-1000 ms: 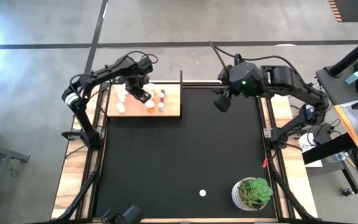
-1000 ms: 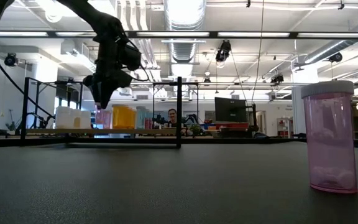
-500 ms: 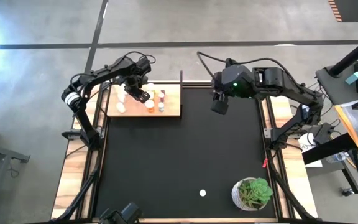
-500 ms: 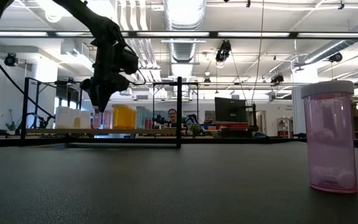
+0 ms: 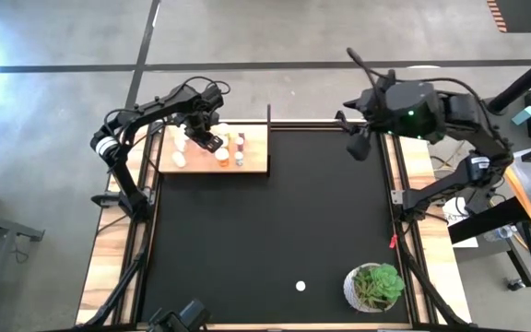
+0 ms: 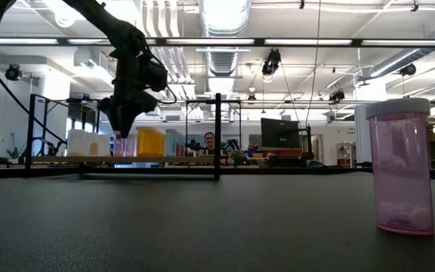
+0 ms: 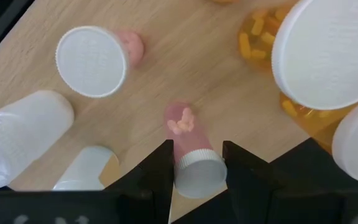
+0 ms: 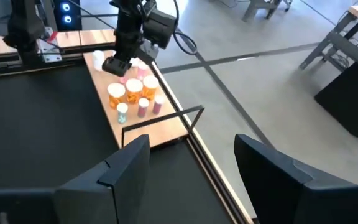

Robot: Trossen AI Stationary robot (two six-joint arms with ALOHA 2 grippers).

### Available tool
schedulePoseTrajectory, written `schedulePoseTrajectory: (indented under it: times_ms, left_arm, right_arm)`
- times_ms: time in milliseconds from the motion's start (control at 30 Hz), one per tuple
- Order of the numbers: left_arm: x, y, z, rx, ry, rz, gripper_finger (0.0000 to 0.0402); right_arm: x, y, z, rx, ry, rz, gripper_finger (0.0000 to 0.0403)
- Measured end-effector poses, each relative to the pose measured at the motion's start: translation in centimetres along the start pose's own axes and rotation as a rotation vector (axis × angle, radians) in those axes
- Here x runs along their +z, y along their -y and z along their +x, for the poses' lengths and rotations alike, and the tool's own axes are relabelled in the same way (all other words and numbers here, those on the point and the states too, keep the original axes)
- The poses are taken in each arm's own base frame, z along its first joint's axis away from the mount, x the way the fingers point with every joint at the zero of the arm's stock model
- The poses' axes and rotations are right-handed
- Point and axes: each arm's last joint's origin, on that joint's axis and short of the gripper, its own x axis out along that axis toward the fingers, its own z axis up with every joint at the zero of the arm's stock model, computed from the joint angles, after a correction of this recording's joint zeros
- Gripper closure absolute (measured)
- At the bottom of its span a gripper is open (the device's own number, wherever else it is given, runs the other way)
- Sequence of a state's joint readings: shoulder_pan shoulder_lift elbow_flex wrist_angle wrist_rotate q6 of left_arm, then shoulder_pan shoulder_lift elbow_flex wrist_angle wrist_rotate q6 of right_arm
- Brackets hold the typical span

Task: Pick and place medicine bottles onto shelf by color
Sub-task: Put the top pink pill bottle on the shelf aligned with the other pink pill bottle, then put the pink pill bottle on the shelf aligned with the other pink pill bottles

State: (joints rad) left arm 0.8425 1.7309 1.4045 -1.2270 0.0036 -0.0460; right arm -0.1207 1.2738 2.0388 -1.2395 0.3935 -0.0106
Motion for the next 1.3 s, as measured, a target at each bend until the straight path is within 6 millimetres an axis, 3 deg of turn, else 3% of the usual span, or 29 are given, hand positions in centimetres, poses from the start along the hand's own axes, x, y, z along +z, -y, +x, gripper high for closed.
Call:
schedulePoseTrajectory:
  times_ms: [367,700,1100,1300]
  left_arm:
    - [0.3,0.0,0.0,-0.001,0.031,-0.001,0.0293]
    - [0.3,-0.1,0.0,0.003,0.035,-0.001,0.029]
    - [0.4,-0.2,-0.1,0.064,0.046,0.007,0.0234]
    - [0.1,-0.2,-0.7,0.064,0.046,0.006,0.0226]
  right_arm:
    - [-2.6,-0.4,1.0,-0.027,-0.136,-0.014,0.0176]
    - [-3.1,-0.2,0.7,-0.028,-0.094,-0.023,0.0177]
    - [-3.1,0.2,-0.4,-0.028,-0.065,-0.014,0.0172]
    - [-3.1,0.1,-0.1,-0.027,-0.072,-0.012,0.017]
